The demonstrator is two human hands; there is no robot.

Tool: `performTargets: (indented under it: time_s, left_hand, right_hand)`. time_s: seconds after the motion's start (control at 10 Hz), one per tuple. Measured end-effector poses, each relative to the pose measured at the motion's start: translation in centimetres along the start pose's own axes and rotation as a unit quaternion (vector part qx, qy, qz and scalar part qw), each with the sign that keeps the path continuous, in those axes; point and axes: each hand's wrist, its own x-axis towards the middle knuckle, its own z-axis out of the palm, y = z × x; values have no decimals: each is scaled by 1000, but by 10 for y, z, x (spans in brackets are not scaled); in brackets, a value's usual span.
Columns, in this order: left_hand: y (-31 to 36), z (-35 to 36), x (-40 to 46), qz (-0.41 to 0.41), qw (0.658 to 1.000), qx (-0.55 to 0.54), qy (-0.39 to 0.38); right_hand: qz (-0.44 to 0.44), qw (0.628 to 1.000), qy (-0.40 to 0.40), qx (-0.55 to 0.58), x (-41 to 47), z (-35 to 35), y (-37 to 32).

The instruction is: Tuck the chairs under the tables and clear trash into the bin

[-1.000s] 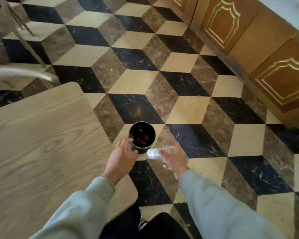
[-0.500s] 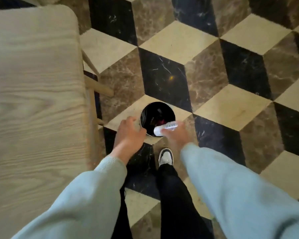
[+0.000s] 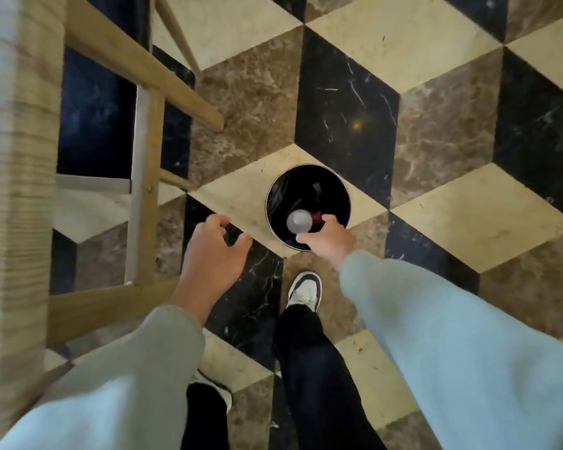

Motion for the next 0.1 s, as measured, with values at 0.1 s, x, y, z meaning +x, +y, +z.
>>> performTargets:
  time_s: [0.1]
  left_hand:
    - [-3,2,-5,3,1000,2,-5]
  right_hand:
    - [-4,1000,7,-15,-13,1,15]
